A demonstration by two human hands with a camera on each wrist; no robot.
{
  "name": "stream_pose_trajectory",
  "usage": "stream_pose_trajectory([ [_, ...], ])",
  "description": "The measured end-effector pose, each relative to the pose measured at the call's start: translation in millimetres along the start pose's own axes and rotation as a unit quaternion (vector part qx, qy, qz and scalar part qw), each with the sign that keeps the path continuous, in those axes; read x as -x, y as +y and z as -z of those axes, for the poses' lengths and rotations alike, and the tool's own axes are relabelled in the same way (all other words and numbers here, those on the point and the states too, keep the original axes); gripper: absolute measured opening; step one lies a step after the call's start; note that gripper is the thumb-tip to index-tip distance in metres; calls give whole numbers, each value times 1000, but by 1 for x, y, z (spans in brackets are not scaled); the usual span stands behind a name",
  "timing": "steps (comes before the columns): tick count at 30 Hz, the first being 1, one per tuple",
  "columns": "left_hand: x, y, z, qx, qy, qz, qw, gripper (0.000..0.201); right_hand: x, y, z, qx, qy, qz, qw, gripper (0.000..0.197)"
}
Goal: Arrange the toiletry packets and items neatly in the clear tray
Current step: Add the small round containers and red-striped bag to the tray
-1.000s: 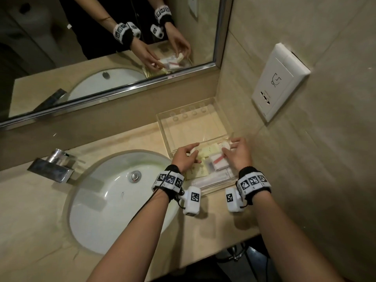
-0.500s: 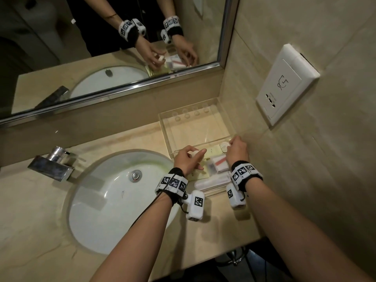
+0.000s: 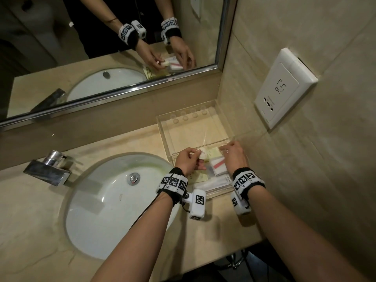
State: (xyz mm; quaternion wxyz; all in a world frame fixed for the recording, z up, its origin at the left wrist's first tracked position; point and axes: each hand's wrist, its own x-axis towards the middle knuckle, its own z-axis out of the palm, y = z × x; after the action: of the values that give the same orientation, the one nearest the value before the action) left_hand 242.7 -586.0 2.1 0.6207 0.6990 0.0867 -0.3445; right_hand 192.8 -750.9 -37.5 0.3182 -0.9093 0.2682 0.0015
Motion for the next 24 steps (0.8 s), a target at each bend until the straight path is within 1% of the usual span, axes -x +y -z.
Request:
stream_pose_trajectory([
  [2, -1, -1, 0, 6, -3, 3, 1000, 20, -3, 0, -1, -18, -7, -7, 1000, 30],
  [5, -3, -3, 0, 17, -11, 5, 1000, 21, -8, 2, -4, 4, -19, -6, 1000, 30],
  [8, -2, 0, 0, 42, -19, 11, 999, 22, -10, 4, -6, 11, -23, -25, 999, 33],
  [11, -2, 1, -1, 81, -18, 21, 996, 23, -10, 0, -6, -4, -9, -22, 1000, 25],
  [13, -3, 1, -2, 110, -13, 25, 994, 24, -10, -9, 0, -64, 17, -6, 998, 15],
  [14, -4, 1, -2, 129, -8, 28, 991, 25, -8, -13, 5, -114, 8, -3, 993, 16],
  [15, -5, 0, -3, 147, -2, 32, 989, 26, -6, -19, 10, -165, -26, -8, 986, 22],
  [16, -5, 1, -3, 161, 2, 32, 986, 26, -4, -24, 14, -217, -74, -19, 973, 27],
  [17, -5, 1, -4, 170, 5, 30, 985, 26, -1, -28, 17, -265, -121, -31, 956, 31],
  [18, -6, 2, -6, 177, 4, 27, 984, 26, 0, -29, 19, -297, -152, -40, 942, 35],
  [19, -6, 3, -8, 181, 2, 25, 983, 26, 0, -28, 20, -313, -165, -44, 934, 39],
  [21, -8, 5, -11, 173, 2, 25, 985, 24, -2, -25, 19, -327, -161, -52, 930, 41],
  [22, -9, 5, -14, 159, 5, 22, 987, 23, -3, -24, 19, -342, -154, -62, 925, 38],
  [24, -12, 5, -16, 107, 19, 9, 994, 17, -7, -22, 19, -392, -127, -91, 907, 31],
])
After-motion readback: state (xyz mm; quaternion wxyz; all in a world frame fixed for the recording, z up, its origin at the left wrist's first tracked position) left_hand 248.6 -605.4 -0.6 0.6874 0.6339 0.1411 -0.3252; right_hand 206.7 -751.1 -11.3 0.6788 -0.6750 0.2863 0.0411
